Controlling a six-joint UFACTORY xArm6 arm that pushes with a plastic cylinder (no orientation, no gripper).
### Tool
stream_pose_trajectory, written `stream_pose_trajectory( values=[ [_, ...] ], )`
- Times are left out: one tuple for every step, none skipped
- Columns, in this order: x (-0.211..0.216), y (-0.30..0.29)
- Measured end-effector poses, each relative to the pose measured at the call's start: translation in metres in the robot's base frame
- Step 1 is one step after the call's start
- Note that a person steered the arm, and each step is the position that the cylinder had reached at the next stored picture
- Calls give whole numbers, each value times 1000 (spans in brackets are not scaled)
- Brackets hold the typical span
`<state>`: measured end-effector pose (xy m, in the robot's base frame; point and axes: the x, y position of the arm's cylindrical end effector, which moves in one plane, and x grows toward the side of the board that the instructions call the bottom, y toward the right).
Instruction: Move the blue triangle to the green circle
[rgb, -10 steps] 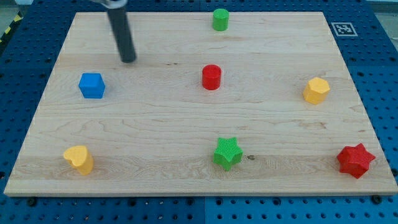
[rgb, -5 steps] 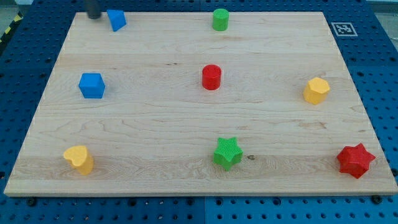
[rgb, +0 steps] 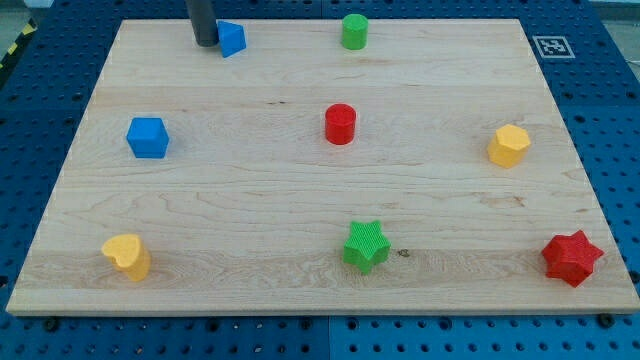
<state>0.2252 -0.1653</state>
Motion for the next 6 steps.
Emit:
stream_pose_trajectory(
  values=[
    [-13,6],
    [14,34],
    [26,28],
    [40,58],
    [49,95],
    [49,127]
  ],
)
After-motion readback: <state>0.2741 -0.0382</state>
